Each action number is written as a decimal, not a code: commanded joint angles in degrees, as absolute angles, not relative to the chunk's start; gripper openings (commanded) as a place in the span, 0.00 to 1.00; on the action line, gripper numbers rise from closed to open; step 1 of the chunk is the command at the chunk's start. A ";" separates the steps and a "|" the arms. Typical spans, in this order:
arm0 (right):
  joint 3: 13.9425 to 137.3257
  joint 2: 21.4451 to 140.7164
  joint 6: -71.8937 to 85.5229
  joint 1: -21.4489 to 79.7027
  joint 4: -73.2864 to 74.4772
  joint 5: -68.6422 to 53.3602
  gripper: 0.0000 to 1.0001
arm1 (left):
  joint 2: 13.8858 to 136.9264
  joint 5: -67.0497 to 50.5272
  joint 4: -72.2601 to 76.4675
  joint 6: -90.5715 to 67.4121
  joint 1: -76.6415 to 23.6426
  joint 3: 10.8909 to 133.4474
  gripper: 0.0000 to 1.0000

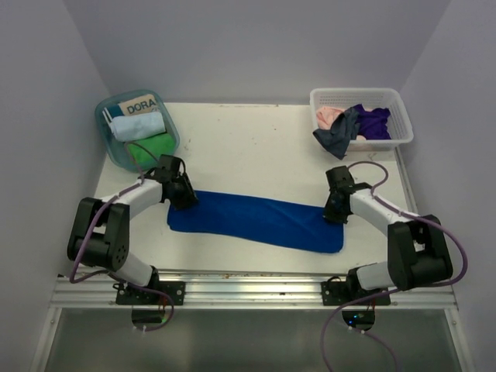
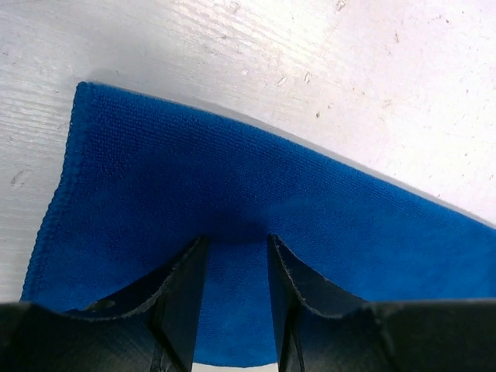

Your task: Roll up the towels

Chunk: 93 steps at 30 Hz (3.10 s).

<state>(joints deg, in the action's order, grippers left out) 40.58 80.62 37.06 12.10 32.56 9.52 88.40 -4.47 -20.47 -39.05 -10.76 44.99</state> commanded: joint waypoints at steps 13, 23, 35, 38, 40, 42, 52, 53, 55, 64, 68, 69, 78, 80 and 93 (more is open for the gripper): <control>43.06 73.06 38.85 22.06 34.36 14.14 0.29 | 79.28 7.91 -29.79 -37.09 -4.22 42.70 0.44; 35.60 70.48 35.60 16.79 31.83 2.48 0.54 | 77.43 8.79 -32.17 -37.62 -4.13 45.09 0.45; 32.25 70.85 38.41 16.53 29.43 4.81 0.07 | 78.84 5.72 -29.54 -37.27 -4.22 42.19 0.43; 34.27 67.33 37.62 13.38 32.68 7.64 0.00 | 79.10 2.57 -27.35 -36.91 -4.39 40.17 0.43; 35.76 64.53 37.09 12.05 34.36 8.69 0.00 | 79.28 1.50 -26.28 -37.00 -5.70 39.12 0.43; 37.08 62.85 36.13 10.91 37.34 10.97 0.00 | 79.89 1.23 -25.23 -37.87 -7.37 38.76 0.43; 51.39 57.22 32.09 9.84 46.84 15.64 0.00 | 85.86 -5.27 -17.84 -45.44 -22.48 39.10 0.42; 52.72 57.30 30.43 9.84 47.63 15.38 0.00 | 86.74 -5.19 -17.84 -45.44 -23.20 39.63 0.42; 56.58 57.92 29.01 10.37 48.86 15.29 0.00 | 87.36 -6.93 -19.32 -43.17 -24.69 41.82 0.42; 66.61 65.99 32.43 24.60 49.05 16.09 0.00 | 78.67 -5.11 -34.70 -30.15 -11.98 53.52 0.45; 68.11 69.69 34.45 31.44 46.85 15.73 0.00 | 79.54 -1.84 -35.86 -30.14 -9.32 51.69 0.43; 68.55 70.57 34.80 32.60 46.58 15.65 0.00 | 79.98 -2.11 -35.42 -30.67 -8.88 49.77 0.43; 76.99 82.15 34.54 45.51 42.98 14.68 0.00 | 84.90 -10.37 -27.86 -31.29 -8.35 42.72 0.41; 79.53 84.63 34.63 48.50 41.76 13.98 0.00 | 85.34 -10.72 -27.16 -31.46 -8.35 42.19 0.41; 95.09 105.37 33.84 57.83 39.64 10.02 0.00 | 84.99 -10.72 -25.58 -32.78 -8.35 40.69 0.40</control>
<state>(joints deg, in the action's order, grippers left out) 90.91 103.96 34.02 57.25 41.74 10.87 84.75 -11.62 -26.65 -32.38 -8.62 42.26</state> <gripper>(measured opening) 0.025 0.402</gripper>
